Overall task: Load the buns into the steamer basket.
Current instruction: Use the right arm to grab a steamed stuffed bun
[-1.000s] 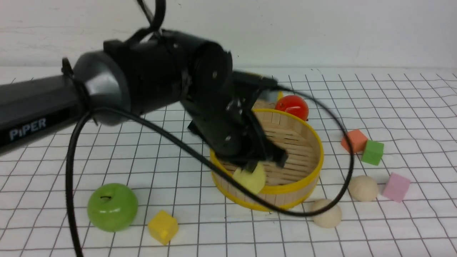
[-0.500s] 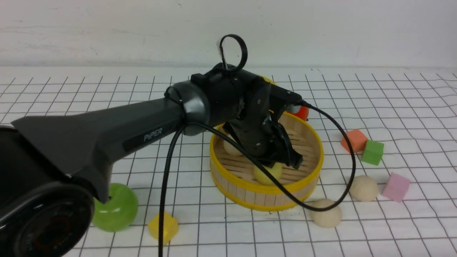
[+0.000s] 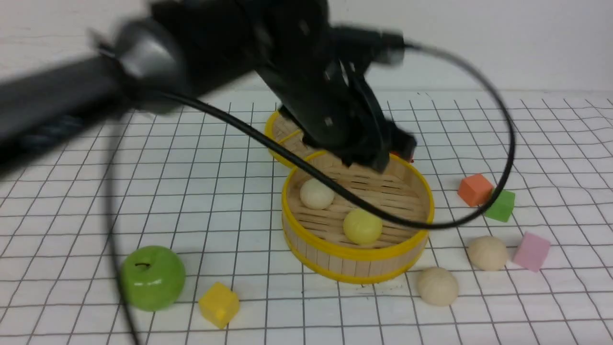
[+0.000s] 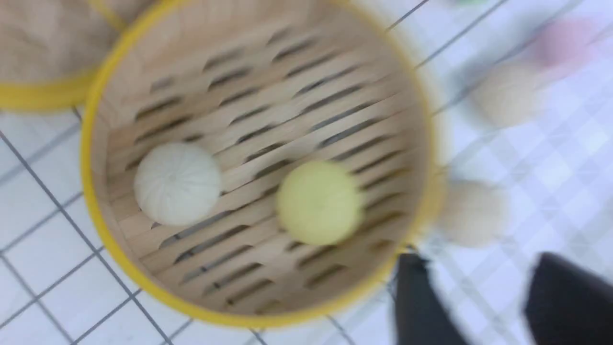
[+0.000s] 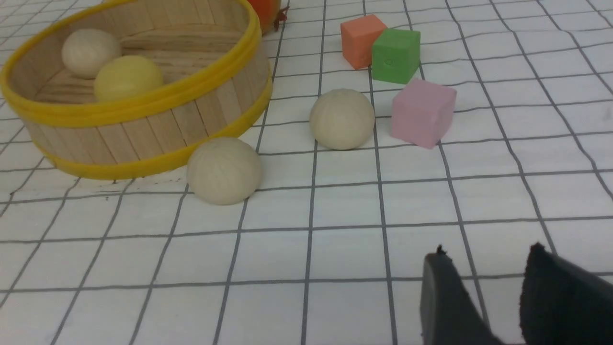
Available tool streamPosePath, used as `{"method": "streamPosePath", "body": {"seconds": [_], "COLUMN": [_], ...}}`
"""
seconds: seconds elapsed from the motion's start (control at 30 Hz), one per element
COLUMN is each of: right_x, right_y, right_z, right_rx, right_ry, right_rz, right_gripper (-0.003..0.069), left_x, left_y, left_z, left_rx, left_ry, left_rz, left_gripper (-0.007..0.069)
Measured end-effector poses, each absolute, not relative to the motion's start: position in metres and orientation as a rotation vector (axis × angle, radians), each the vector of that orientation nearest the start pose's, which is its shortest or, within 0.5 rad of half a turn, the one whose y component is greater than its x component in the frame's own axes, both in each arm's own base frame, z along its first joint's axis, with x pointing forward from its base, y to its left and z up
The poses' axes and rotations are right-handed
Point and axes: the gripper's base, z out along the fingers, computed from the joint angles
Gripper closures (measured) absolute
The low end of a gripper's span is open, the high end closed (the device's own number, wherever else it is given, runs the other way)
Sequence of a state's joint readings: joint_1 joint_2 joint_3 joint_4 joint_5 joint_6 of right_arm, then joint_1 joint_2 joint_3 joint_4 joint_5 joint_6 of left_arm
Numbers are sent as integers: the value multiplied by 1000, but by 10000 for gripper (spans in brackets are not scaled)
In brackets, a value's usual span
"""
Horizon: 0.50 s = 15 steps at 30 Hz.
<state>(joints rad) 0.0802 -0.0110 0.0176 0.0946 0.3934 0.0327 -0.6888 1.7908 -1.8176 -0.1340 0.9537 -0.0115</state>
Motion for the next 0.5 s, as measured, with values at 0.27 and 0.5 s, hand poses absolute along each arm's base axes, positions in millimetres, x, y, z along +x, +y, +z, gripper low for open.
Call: {"method": "streamPosePath", "body": {"seconds": [0.27,0.5], "right_x": [51,52], "right_y": [7,12], "right_z": [173,175], "right_rx": [13,199], "right_ry": [1885,1838], "right_rz": [171,383], "right_gripper": [420,420], "left_x": [220,149], "left_y": [-199,-136], "left_z": [432,381], "left_rx": [701,594], "left_ry": [2092,1962], "left_rz": [-623,-658], "left_gripper": [638,638]}}
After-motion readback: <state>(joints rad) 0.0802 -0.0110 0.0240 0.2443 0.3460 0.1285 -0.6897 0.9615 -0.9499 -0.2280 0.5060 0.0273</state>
